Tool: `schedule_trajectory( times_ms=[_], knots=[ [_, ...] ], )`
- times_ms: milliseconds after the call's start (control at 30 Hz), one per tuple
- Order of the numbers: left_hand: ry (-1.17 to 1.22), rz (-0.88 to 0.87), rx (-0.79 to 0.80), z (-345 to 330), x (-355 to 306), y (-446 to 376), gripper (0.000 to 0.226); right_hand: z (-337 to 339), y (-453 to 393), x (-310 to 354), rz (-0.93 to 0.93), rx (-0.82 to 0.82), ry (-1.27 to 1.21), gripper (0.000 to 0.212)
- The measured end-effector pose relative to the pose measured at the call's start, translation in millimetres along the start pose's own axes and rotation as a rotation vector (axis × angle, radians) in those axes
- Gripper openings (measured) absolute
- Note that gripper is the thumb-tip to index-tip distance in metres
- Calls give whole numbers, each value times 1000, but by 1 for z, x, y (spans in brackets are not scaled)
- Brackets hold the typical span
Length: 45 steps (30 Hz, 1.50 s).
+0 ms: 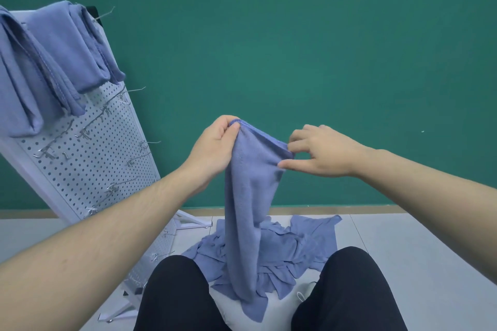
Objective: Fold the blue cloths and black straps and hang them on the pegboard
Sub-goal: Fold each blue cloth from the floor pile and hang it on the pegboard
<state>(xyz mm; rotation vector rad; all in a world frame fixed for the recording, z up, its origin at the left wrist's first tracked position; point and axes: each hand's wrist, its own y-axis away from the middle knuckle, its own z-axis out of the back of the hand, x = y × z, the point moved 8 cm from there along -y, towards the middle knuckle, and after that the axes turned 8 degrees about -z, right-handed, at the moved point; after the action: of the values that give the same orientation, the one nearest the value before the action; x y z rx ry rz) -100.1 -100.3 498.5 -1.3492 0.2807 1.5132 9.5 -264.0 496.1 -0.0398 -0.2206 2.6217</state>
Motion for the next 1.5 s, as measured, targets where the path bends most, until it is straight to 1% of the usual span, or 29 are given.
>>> schedule_trajectory(
  times_ms=[33, 100, 133, 200, 233, 267, 367, 433, 467, 500, 533, 567, 600, 633, 667, 733, 767, 833, 900, 933, 1000, 1067, 1167, 1233, 1300, 1333, 1400, 1467, 1500],
  knots=[
    [-58, -11, -11, 3, 1, 0, 21, 4, 0, -1, -5, -31, 83, 58],
    [-142, -19, -30, 8, 5, 0, 20, 13, 0, -1, -4, -86, 88, 45],
    [-172, -24, -41, 11, 6, 1, 20, 16, 0, -2, -5, -80, -17, 41],
    [-228, -57, -58, 15, 7, 2, 19, 15, -1, -5, -49, -6, -373, 38],
    [-248, -86, -60, 16, 6, 3, 18, 16, -1, -4, -62, 3, -495, 37],
    [-265, -119, -55, 17, 5, 4, 18, 20, 1, -1, -43, -19, -519, 36],
    [-307, -190, -78, 20, -1, 9, 16, 29, 2, 9, 13, -149, -429, 30],
    [-289, -229, -123, 23, -7, 11, 11, 33, -2, 10, -8, -214, -538, 28],
    [-226, -226, -128, 24, -10, 11, 7, 33, -4, 8, -34, -218, -666, 29],
    [-127, -198, -119, 24, -10, 11, 16, 33, -6, 8, -65, -204, -819, 29],
    [-18, -149, -97, 23, -8, 10, 31, 31, -9, 8, -100, -175, -972, 29],
    [56, -98, -70, 22, -5, 9, 42, 28, -11, 7, -156, -134, -1106, 35],
    [79, -61, -47, 21, -2, 9, 45, 24, -12, 7, -225, -72, -1209, 43],
    [69, -39, -35, 21, 0, 8, 42, 19, -13, 6, -285, 3, -1272, 44],
    [41, -26, -40, 22, 3, 8, 35, 14, -14, 6, -327, 79, -1306, 39],
    [57, 9, -59, 24, 9, 7, 18, 3, -13, 5, -412, 176, -1353, 34],
    [119, 38, -54, 22, 12, 7, 15, 1, -13, 4, -429, 186, -1374, 34],
    [319, 107, -39, 15, 15, 9, 15, 2, -13, 5, -390, 160, -1407, 26],
    [454, 158, -52, 9, 16, 10, 16, 5, -13, 7, -354, 91, -1391, 15],
    [472, 173, -59, 7, 15, 11, 17, 7, -12, 5, -358, 31, -1327, 14],
    [510, 202, -66, 1, 14, 13, 12, 15, -9, 3, -361, -120, -1116, 14],
    [630, 273, -88, -6, 16, 17, 10, 22, -7, 6, -343, -232, -983, 14],
    [803, 358, -64, -22, 14, 25, 25, 24, -9, 13, -317, -255, -1016, 14],
    [797, 349, -29, -33, 12, 34, 35, 23, -12, 16, -330, -239, -1103, 13],
    [741, 333, -6, -41, 14, 44, 42, 17, -14, 15, -393, -193, -1236, 17],
    [695, 322, 16, -45, 15, 47, 42, 11, -13, 14, -436, -145, -1321, 19],
    [589, 298, 47, -49, 18, 49, 33, -3, -13, 7, -542, -65, -1461, 17],
    [497, 249, 37, -48, 16, 47, 24, -11, -10, -4, -635, -44, -1481, 19],
    [484, 228, 30, -48, 13, 45, 25, -13, -9, -9, -662, -42, -1448, 19]
  ],
)
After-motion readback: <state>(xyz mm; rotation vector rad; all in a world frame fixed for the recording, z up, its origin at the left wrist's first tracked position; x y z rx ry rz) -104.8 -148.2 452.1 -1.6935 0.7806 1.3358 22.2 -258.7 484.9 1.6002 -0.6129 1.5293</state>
